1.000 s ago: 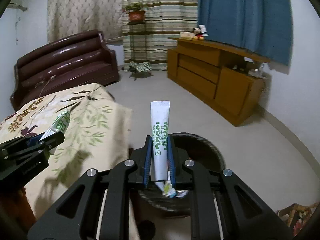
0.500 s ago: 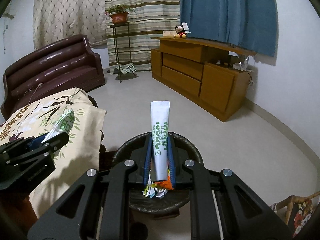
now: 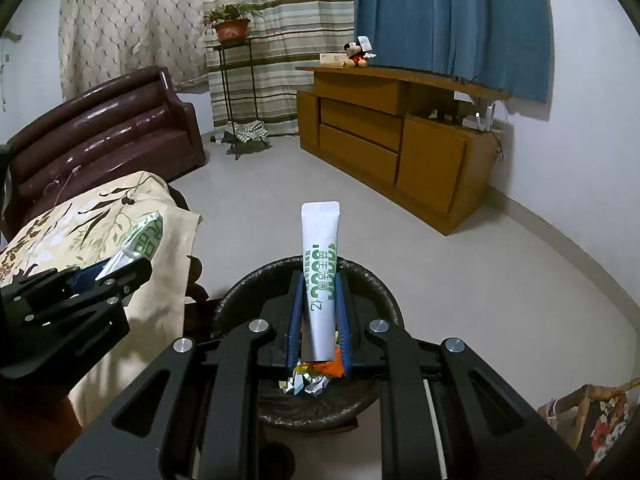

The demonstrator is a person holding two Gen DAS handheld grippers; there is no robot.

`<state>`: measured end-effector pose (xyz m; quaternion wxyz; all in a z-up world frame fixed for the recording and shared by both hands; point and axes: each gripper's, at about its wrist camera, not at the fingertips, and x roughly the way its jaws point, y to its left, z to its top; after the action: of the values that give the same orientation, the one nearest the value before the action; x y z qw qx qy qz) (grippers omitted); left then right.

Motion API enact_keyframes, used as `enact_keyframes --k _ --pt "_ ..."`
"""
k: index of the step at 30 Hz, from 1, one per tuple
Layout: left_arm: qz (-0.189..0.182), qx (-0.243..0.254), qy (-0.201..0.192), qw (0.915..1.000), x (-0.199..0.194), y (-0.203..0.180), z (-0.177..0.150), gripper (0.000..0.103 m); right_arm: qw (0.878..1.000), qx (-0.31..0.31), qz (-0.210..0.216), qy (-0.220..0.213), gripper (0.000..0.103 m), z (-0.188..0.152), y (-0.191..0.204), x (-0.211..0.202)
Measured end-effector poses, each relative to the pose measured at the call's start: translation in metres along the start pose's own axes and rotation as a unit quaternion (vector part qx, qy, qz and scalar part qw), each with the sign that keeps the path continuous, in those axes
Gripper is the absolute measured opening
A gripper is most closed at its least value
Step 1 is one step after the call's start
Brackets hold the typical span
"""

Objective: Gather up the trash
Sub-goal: 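Carry both held tubes over the bin, then open both tools to drop the tubes into the bin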

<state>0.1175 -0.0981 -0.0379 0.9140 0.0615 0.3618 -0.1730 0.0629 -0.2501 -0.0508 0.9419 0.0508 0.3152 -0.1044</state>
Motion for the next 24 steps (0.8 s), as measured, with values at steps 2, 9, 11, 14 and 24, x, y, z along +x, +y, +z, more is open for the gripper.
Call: enact_keyframes --k 2,9,11,14,24 --pt "0.001 0.002 0.002 1.0000 0.004 -0.001 0.002 0.031 1.000 0.001 0.000 0.002 0.016 0.000 -0.002 0.003" --pt "0.004 0.015 0.006 0.9999 0.016 -0.009 0.007 0.031 1.000 0.007 0.003 0.008 0.016 0.002 -0.004 0.015" --pt "0.004 0.019 0.008 0.9998 0.020 -0.011 0.008 0.031 1.000 0.010 0.003 0.010 0.016 0.003 -0.007 0.018" --pt "0.003 0.023 0.011 0.9997 0.026 -0.014 0.009 0.031 1.000 0.011 0.002 0.011 0.016 0.004 -0.009 0.023" --pt "0.005 0.027 0.024 0.9993 0.036 -0.020 0.014 0.054 1.000 0.022 0.002 0.022 0.026 0.003 -0.015 0.038"
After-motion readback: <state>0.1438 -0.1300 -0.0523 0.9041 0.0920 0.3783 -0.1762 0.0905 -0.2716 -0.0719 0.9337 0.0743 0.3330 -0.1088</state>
